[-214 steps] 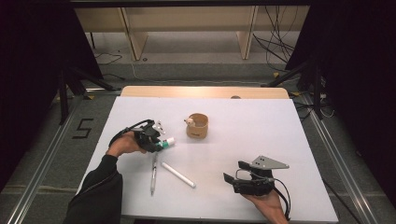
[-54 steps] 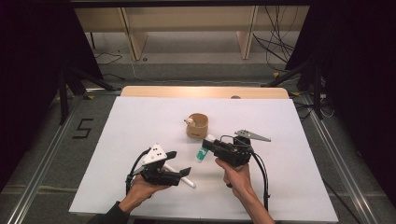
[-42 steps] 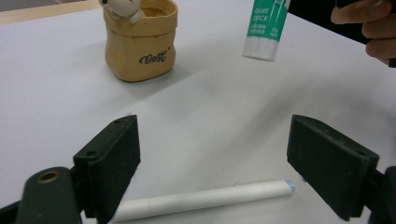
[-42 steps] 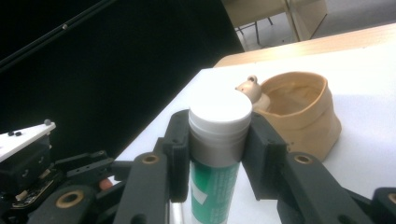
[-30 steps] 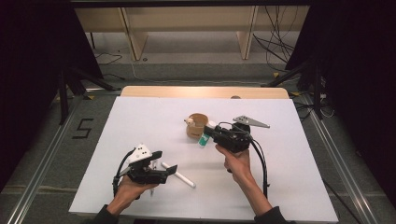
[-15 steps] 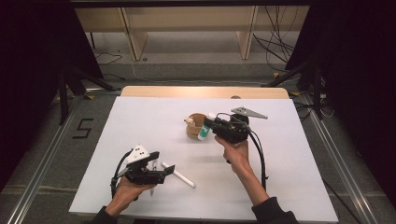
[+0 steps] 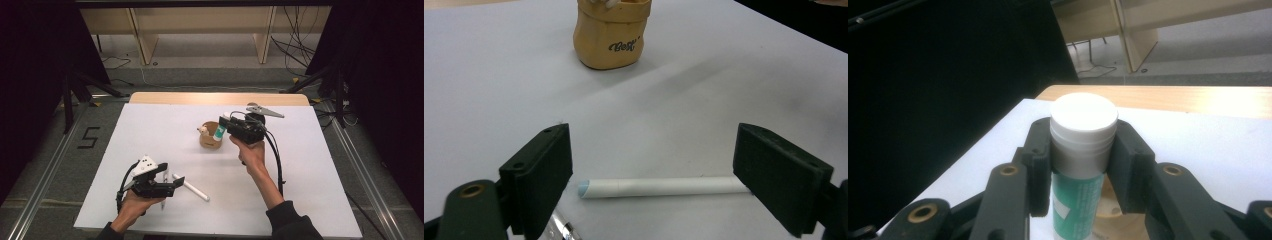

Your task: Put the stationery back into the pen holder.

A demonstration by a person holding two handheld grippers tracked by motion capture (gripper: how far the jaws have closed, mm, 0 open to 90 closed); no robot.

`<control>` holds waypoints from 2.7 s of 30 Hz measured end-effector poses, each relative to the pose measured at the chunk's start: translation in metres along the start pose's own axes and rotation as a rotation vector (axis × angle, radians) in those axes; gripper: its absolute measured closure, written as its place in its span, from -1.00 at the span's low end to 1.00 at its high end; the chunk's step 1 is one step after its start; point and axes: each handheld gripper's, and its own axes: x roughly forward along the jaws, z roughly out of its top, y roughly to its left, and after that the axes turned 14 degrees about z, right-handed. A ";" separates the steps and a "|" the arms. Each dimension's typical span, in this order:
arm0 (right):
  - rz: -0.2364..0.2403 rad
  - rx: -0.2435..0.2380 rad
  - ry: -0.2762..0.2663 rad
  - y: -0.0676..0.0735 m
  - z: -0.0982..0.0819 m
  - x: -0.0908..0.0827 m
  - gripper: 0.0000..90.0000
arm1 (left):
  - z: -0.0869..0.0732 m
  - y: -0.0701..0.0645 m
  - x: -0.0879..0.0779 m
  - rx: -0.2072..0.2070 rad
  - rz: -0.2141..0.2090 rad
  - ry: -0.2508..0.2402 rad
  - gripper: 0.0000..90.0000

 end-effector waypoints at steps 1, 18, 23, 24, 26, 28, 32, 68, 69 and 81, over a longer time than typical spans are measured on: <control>-0.005 -0.003 0.002 -0.001 0.001 0.002 0.46 | 0.000 0.000 0.000 0.001 0.002 0.000 -0.66; -0.087 -0.038 0.059 -0.013 0.011 0.033 0.45 | -0.004 0.001 -0.004 0.014 0.010 0.001 -0.66; -0.100 -0.035 0.078 -0.017 0.008 0.042 0.45 | -0.005 0.001 -0.004 0.011 0.009 0.002 -0.66; -0.104 -0.038 0.082 -0.018 0.008 0.043 0.45 | -0.005 0.000 -0.004 0.011 0.010 0.002 -0.66; -0.112 -0.043 0.087 -0.019 0.008 0.046 0.45 | -0.005 0.000 -0.003 0.013 0.010 0.002 -0.66; -0.114 -0.039 0.087 -0.020 0.008 0.048 0.45 | -0.005 0.001 -0.003 0.012 0.011 0.001 -0.66; -0.121 -0.044 0.099 -0.022 0.008 0.053 0.45 | -0.006 0.001 -0.003 0.011 0.010 0.002 -0.66; -0.148 -0.071 0.182 -0.030 0.002 0.081 0.45 | -0.006 0.001 -0.003 0.018 0.012 0.006 -0.66; -0.148 -0.072 0.183 -0.030 0.001 0.082 0.45 | -0.006 0.001 -0.003 0.019 0.012 0.006 -0.66; -0.143 -0.075 0.202 -0.029 -0.002 0.086 0.45 | -0.006 0.001 -0.003 0.022 0.012 0.006 -0.66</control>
